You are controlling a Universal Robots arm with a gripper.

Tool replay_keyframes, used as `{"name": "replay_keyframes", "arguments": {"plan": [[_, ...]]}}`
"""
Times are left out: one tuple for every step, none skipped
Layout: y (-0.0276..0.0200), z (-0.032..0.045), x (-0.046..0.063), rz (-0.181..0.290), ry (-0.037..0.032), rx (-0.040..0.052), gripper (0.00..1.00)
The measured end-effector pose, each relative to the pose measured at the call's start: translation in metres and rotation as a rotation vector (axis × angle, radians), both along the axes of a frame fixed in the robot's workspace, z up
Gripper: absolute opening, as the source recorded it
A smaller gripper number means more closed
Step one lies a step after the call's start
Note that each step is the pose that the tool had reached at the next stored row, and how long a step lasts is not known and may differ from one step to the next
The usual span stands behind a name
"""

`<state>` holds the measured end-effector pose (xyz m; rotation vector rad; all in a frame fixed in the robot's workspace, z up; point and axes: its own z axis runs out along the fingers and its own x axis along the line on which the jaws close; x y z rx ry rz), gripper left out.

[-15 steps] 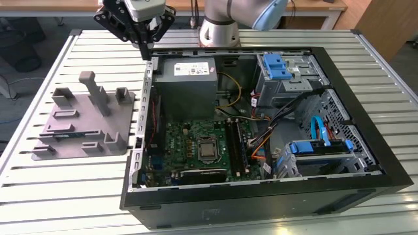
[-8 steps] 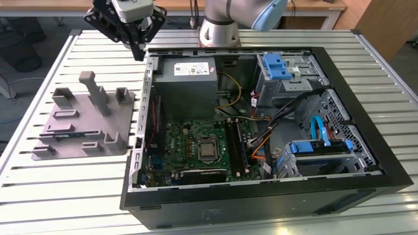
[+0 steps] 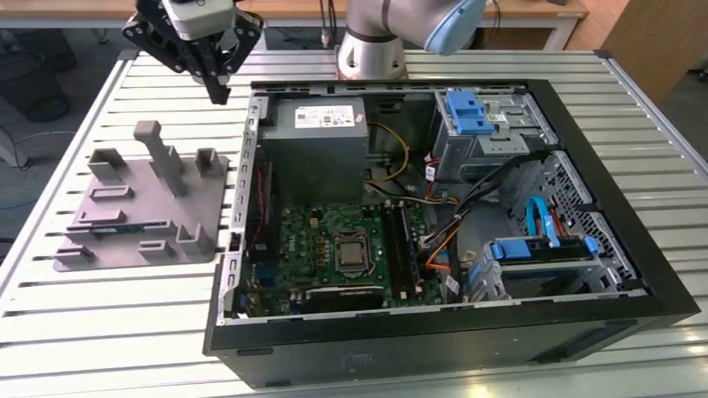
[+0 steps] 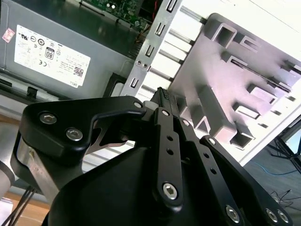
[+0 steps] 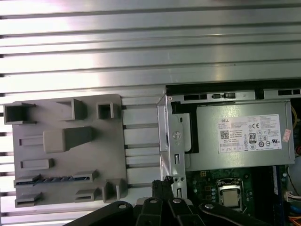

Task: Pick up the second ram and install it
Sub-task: 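Reach for the second ram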

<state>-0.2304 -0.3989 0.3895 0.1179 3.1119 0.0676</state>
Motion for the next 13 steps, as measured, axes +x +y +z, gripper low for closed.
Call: {"name": "replay_keyframes", "arguments": {"plan": [[0.0,-0.0001,-0.002,0.0,0.0,0.0,0.1],[0.0,-0.0003,-0.004,0.0,0.0,0.0001,0.1],[0.0,-0.0004,-0.006,0.0,0.0,0.0,0.1],[0.0,-0.0005,-0.008,0.0,0.0,0.0001,0.1],[0.0,-0.0006,-0.01,0.0,-0.0001,0.0001,0.1],[0.0,-0.0007,-0.011,0.0,-0.0001,0.0001,0.1],[0.0,-0.0008,-0.013,0.0,0.0,0.0,0.1],[0.0,-0.001,-0.015,0.0,-0.0001,0.0001,0.1],[0.0,-0.0011,-0.017,0.0,-0.0001,0.0001,0.1],[0.0,-0.0013,-0.019,0.0,-0.0001,0.0001,0.1],[0.0,-0.0014,-0.021,0.0,0.0,0.0,0.1],[0.0,-0.0016,-0.023,0.0,-0.0001,0.0001,0.1],[0.0,-0.0017,-0.025,0.0,0.0,0.0001,0.1]]}}
